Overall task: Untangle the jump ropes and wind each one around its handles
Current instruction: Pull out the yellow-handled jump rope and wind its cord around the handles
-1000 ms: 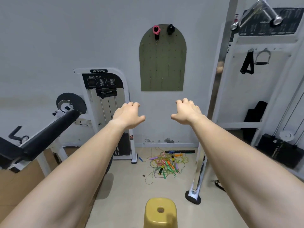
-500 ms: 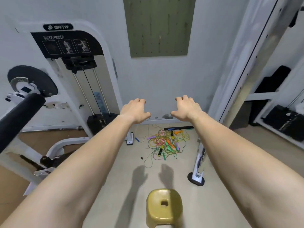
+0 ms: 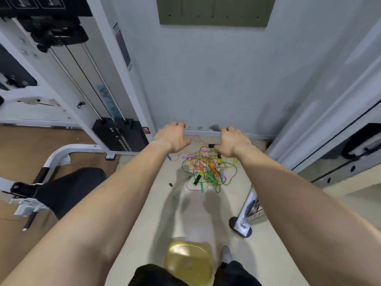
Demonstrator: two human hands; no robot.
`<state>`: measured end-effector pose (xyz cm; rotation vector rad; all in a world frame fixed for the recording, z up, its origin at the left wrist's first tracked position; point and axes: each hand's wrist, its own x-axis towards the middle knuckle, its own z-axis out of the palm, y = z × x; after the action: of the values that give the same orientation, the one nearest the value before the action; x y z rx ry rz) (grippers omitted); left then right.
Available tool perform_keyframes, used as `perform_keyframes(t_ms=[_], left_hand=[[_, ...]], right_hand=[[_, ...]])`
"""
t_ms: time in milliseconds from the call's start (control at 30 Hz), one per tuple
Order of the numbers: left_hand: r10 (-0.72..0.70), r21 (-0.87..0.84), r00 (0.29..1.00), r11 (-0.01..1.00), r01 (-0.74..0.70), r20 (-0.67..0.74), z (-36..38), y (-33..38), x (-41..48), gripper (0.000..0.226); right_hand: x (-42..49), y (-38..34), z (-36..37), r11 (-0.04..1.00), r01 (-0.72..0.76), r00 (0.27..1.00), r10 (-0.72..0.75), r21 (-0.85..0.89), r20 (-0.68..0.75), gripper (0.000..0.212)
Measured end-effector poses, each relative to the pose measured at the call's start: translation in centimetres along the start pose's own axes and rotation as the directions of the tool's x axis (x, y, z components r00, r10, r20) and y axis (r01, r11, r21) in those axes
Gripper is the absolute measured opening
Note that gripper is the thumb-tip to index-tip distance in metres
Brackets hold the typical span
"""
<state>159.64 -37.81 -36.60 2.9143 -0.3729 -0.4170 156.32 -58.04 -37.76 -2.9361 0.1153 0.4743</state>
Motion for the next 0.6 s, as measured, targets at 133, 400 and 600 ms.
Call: perform_keyframes(t_ms=[133, 400, 600], left_hand=[[-0.05, -0.043, 0.996, 0.998, 0.053, 0.071, 1.6, 0.0, 6.3, 0.06], [-0.004, -0.018, 0.984, 1.0, 0.007, 0.179, 6.1, -6.4, 19.8, 0.06], [0.062, -0.049, 0.96, 0.998, -0.05, 0.274, 14.7, -11.9, 28.4, 0.056]], right_hand=[[7.3, 2.2, 0.4, 1.0, 0.011, 0.998, -0.012, 0.02, 0.058, 0.068], [21.0, 0.7, 5.7, 0.993, -0.085, 0.991, 0.076, 0.085, 0.111, 0.065], [29.2, -1.3, 14.5, 0.969, -0.165, 0.977, 0.135, 0.184, 0.166, 0.066]])
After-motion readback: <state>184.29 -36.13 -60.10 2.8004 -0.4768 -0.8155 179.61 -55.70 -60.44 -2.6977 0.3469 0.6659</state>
